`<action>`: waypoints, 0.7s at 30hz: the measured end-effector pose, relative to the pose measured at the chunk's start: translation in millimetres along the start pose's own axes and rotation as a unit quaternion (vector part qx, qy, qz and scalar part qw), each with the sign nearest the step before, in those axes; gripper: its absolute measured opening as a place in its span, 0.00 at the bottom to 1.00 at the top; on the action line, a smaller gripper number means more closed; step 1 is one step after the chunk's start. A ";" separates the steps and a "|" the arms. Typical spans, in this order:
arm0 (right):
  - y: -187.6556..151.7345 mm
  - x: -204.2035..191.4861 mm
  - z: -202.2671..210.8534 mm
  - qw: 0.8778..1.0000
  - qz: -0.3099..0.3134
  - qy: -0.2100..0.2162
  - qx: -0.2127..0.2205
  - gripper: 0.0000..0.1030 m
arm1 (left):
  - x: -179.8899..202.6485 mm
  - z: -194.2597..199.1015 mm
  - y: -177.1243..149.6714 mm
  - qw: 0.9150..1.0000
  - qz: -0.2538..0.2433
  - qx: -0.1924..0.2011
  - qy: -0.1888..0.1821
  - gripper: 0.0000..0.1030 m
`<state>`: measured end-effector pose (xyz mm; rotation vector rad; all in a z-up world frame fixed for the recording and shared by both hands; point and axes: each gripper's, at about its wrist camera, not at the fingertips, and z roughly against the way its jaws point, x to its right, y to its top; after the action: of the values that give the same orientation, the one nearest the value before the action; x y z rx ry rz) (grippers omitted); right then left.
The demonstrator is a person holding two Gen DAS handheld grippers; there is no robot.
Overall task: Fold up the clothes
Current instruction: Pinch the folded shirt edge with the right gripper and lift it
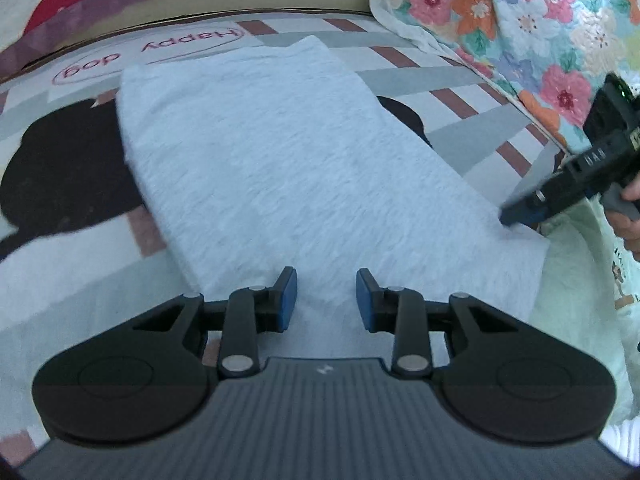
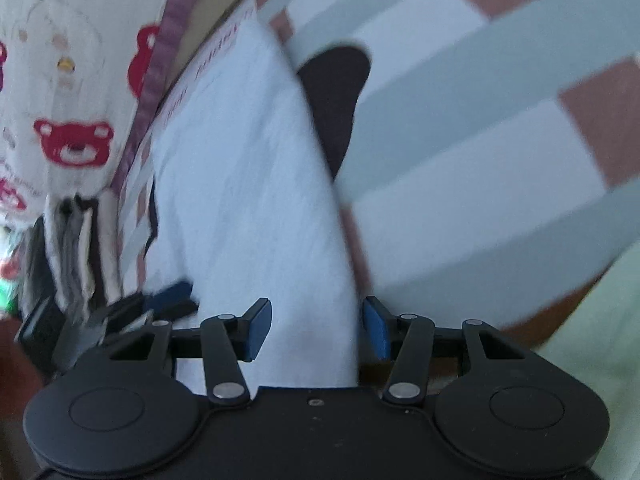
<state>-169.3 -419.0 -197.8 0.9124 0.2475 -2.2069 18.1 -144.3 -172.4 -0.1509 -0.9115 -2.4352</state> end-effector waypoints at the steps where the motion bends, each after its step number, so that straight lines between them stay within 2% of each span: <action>1: -3.3 2.2 -1.6 1.000 -0.008 0.006 -0.007 0.54 | -1.0 1.4 -1.8 1.000 0.002 0.002 -0.001 0.31; 3: -9.6 6.4 -4.8 0.999 -0.024 0.018 -0.022 0.55 | -2.0 3.6 -5.0 1.000 0.005 0.007 -0.002 0.31; 7: -9.9 2.6 -7.9 0.999 -0.024 0.028 -0.016 0.57 | 0.8 2.9 -10.5 1.000 0.001 0.013 0.005 0.31; 8: -8.6 0.5 -7.2 0.999 -0.021 0.034 -0.007 0.52 | 1.6 2.7 -11.2 1.000 0.000 0.014 0.006 0.31; 9: -7.3 -1.7 -6.5 0.999 -0.018 0.041 0.001 0.33 | 1.7 2.8 -11.2 1.000 -0.001 0.014 0.007 0.31; 11: -5.9 -8.8 -2.9 0.998 0.000 0.067 0.014 0.17 | 2.0 3.0 -11.1 1.000 -0.004 0.013 0.009 0.31; 13: -1.0 -16.6 1.3 0.996 0.011 0.088 0.029 0.14 | 0.9 5.0 -11.1 1.000 0.002 0.021 -0.001 0.31; 14: 1.7 -20.6 3.2 0.994 0.017 0.099 0.036 0.13 | -0.5 7.1 -11.3 1.000 0.008 0.027 -0.010 0.35; 16: 11.8 -31.0 3.1 0.992 0.030 0.111 0.045 0.12 | -5.2 15.5 -10.5 0.998 0.036 0.040 -0.045 0.39; 19: 27.0 -46.7 3.0 0.989 0.049 0.129 0.057 0.12 | 5.0 33.2 -7.1 0.993 0.014 0.082 -0.079 0.42; 21: 37.1 -57.1 2.9 0.986 0.062 0.141 0.066 0.12 | 16.5 40.2 -3.7 0.991 -0.012 0.090 -0.095 0.47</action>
<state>-117.5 -415.5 -153.7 1.2816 0.1724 -1.9944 -1.0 -123.6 -139.1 -0.3119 -1.2189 -2.3755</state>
